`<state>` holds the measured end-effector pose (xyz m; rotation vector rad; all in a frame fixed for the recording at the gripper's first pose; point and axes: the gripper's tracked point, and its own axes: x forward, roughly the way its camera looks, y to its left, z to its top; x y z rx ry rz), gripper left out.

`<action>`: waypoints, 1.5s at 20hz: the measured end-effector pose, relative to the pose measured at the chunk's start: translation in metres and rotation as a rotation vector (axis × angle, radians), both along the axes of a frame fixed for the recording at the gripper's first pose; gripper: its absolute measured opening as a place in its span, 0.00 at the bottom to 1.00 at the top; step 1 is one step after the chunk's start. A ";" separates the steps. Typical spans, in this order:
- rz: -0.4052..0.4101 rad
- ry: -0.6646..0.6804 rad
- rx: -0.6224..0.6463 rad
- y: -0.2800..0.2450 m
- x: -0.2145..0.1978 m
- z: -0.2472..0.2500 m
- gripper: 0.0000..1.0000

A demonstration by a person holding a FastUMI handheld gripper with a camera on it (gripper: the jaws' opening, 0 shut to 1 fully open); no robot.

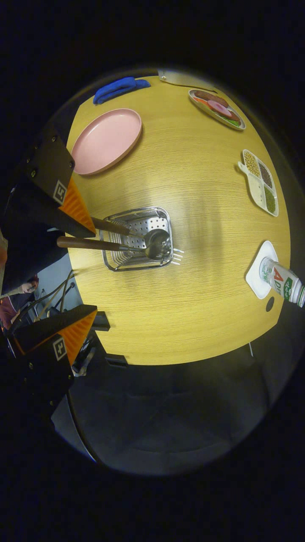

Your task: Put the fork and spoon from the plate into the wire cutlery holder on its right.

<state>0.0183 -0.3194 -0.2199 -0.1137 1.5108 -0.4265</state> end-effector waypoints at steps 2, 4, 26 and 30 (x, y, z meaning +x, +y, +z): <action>0.008 -0.011 -0.001 0.002 0.001 0.001 0.97; 0.012 -0.018 -0.001 0.003 0.000 0.002 0.97; 0.267 -1.399 -0.057 0.076 0.087 0.215 0.96; 0.307 -1.576 -0.065 0.096 0.073 0.257 0.96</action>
